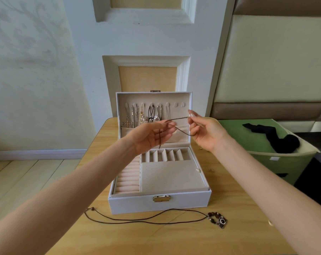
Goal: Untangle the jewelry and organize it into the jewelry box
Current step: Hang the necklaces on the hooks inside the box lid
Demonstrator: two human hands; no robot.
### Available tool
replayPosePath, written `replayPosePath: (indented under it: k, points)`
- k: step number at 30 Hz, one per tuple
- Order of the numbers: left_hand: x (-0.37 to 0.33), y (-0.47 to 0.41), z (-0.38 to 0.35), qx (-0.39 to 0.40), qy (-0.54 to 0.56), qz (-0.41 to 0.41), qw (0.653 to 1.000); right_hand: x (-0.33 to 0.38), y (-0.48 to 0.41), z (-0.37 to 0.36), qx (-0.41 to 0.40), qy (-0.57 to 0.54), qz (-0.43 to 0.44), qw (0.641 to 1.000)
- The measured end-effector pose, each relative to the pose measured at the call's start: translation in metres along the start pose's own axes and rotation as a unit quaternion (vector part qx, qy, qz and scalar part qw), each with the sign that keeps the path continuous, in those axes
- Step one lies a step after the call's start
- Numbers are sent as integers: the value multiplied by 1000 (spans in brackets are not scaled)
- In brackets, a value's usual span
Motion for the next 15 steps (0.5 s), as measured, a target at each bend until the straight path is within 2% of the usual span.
replayPosePath:
  k: [7, 12, 15]
  points:
    - [-2, -1, 4, -5, -10, -1, 1000, -25, 1, 16, -24, -41, -21, 999]
    - [-21, -2, 8, -28, -159, -47, 986, -39, 1, 28, -55, -27, -36, 997]
    - [-34, -2, 10, -37, -204, -65, 976, -46, 2, 34, -69, -16, -39, 997]
Point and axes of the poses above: each hand's wrist, its own y-axis away from the middle knuckle, its own z-axis out of the back of the hand, x = y × z, the point moved 9 cm from there along -y, towards the middle knuckle, and after that the axes turned 2 degrees about -x, right-handed, at the moved point
